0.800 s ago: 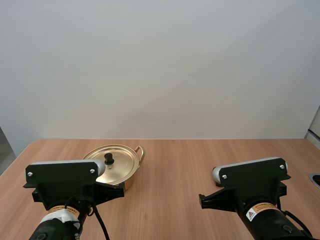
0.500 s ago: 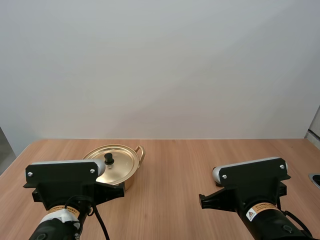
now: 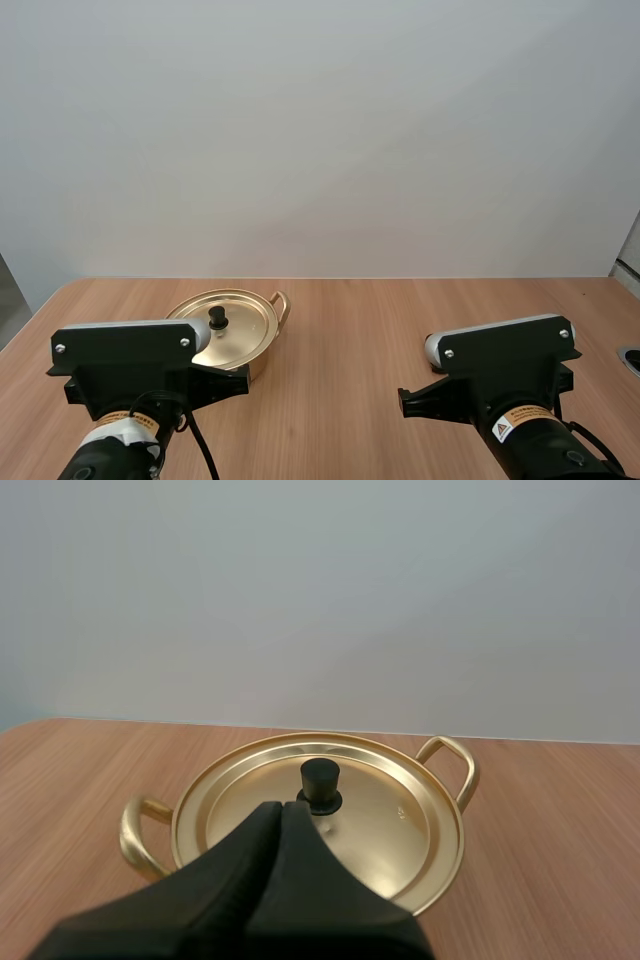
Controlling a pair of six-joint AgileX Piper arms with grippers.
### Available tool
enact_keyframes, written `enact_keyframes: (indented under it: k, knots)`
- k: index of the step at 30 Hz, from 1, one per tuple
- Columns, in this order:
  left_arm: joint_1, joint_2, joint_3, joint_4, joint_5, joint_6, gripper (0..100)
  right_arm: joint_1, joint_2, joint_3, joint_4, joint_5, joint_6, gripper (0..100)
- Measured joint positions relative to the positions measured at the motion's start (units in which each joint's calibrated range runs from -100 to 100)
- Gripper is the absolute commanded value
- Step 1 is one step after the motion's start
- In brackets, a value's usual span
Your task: Open the pot, put the car inside, and close it
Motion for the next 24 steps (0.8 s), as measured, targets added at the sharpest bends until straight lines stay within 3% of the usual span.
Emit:
enact_keyframes:
  k: [18,24]
  knots:
    - [0.00,0.0,0.0,-0.1,-0.1,0.0,0,0.0,0.0,0.0,0.0,0.0,0.0,0]
    - [0.00,0.0,0.0,-6.1,-8.9,0.6,0,0.0,0.0,0.0,0.0,0.0,0.0,0]
